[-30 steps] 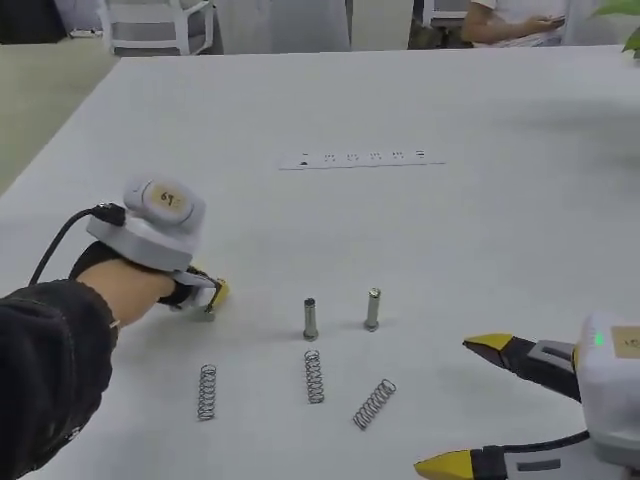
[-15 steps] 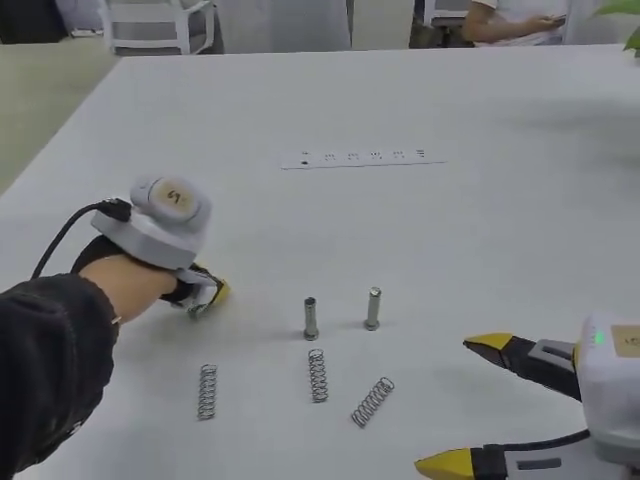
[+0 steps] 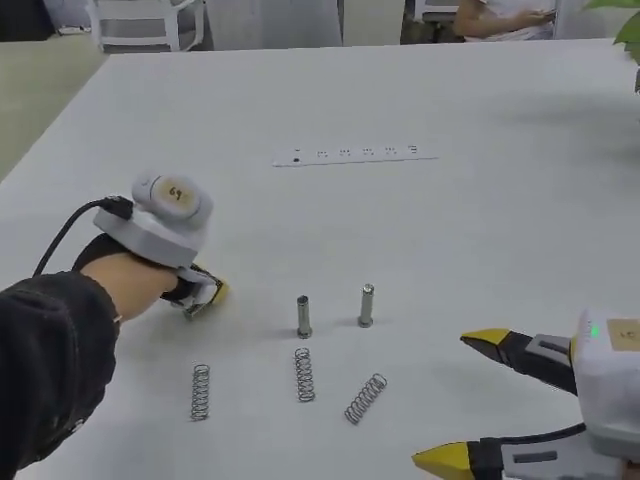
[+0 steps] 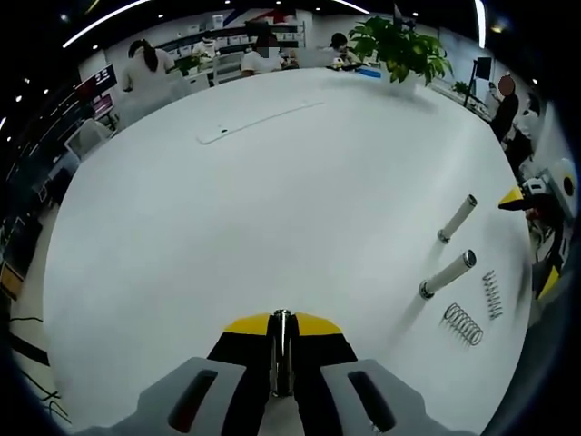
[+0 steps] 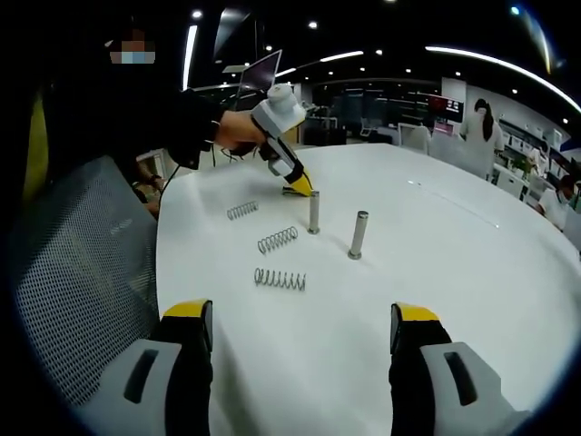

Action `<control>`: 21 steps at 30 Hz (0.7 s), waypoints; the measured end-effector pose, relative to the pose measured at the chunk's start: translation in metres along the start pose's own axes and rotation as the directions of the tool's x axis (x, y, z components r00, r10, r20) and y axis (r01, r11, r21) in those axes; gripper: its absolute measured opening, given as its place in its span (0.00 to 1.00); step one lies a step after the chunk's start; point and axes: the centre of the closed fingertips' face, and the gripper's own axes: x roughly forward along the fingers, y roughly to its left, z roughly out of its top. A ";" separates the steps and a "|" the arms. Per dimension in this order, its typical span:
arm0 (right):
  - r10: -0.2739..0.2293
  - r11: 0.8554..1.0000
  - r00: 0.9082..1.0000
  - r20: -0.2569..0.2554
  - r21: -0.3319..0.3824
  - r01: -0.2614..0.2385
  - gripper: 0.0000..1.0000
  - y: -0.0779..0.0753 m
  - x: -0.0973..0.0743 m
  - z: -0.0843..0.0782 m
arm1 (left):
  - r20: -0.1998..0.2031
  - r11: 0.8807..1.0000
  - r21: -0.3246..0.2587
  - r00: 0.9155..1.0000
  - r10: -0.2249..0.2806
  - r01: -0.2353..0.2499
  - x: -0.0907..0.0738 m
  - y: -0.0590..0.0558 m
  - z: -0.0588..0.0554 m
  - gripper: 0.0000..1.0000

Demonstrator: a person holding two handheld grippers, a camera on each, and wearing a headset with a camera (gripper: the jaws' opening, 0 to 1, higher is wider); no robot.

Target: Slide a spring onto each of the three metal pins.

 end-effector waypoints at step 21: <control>0.010 0.999 1.000 -0.003 -0.030 -0.010 0.79 0.004 0.000 0.004 | 0.063 1.000 0.004 0.998 0.001 -0.001 -0.042 -0.006 0.000 0.00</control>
